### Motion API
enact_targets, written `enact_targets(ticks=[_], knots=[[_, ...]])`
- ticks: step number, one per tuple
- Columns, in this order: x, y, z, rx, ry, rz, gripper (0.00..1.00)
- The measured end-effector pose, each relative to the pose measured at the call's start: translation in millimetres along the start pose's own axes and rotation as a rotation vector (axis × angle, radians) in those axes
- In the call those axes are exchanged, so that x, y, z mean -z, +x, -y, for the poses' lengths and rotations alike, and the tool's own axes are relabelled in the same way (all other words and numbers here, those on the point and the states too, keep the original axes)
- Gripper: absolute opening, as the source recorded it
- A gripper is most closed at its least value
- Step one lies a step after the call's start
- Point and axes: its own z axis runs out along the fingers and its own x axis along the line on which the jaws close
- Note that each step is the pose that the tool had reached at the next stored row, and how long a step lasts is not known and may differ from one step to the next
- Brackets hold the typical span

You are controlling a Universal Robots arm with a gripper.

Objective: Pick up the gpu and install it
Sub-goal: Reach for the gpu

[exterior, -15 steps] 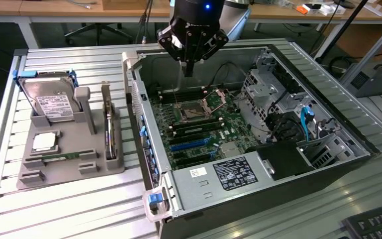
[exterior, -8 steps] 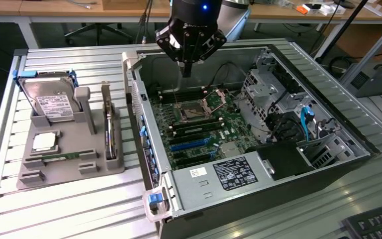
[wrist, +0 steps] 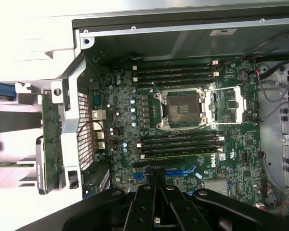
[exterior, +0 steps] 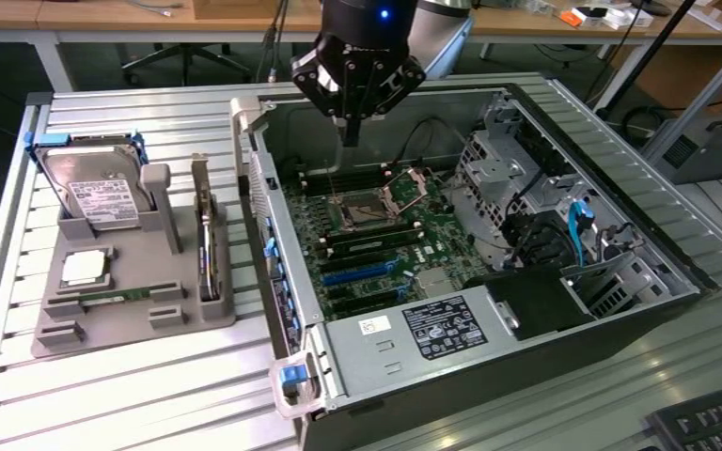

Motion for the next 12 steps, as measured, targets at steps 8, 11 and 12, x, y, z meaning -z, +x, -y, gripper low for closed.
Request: enact_targets(ticks=[8, 11, 12], knots=[[-0.4, 2.6, 0.2, 0.0, 0.0, 0.0, 0.1], [-0.5, 3.6, 0.3, 0.0, 0.0001, -0.0001, 0.1], [-0.5, 4.0, 0.3, 0.0, 0.0001, -0.0001, 0.1]])
